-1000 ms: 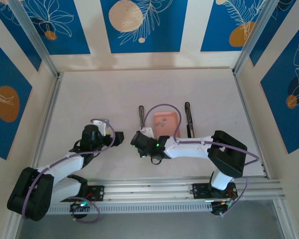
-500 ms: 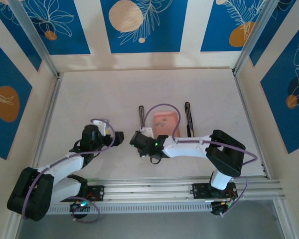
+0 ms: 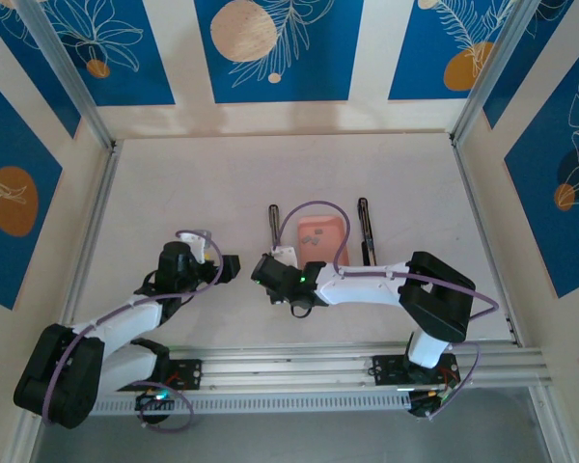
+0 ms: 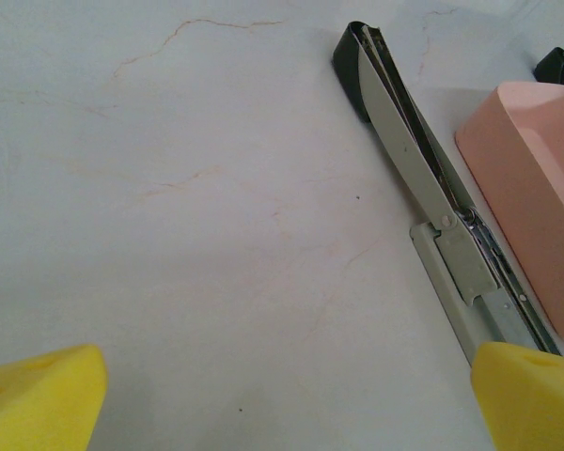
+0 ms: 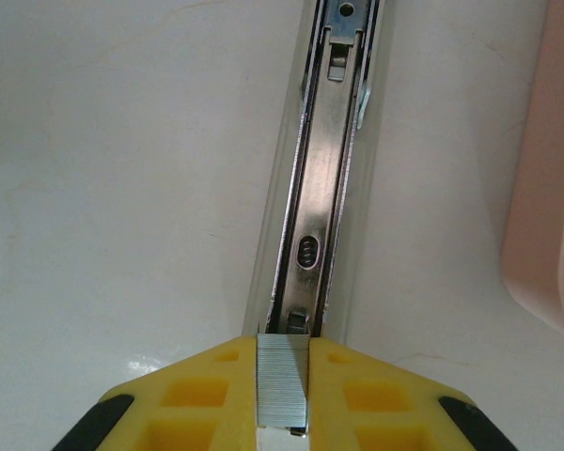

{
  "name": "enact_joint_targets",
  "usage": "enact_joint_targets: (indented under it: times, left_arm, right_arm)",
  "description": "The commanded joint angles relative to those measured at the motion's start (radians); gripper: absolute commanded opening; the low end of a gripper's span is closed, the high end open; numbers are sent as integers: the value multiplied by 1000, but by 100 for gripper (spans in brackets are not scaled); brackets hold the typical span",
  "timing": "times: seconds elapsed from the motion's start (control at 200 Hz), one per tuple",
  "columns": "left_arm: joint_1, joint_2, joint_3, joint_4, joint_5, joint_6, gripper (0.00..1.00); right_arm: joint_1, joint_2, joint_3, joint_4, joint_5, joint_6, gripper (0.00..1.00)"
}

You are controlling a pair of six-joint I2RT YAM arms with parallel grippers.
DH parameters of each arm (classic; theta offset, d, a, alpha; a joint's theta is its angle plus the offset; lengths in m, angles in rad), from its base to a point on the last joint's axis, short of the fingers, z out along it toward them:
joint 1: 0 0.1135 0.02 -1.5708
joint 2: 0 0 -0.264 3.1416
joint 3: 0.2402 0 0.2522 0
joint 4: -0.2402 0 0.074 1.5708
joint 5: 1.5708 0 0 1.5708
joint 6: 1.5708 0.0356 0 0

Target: Load the staples into the stapler

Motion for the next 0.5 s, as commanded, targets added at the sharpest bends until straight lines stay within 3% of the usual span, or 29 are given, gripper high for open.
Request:
enact_joint_targets:
  times: [0.0,0.495]
  left_arm:
    - [-6,-2,-6,8,-8,-10,99]
    - [-7,-5,-6,6,-10,-14,99]
  right_arm:
    - [-4,17,4,-43,3,16,19]
    - [-2,18,4,-44,4,16,23]
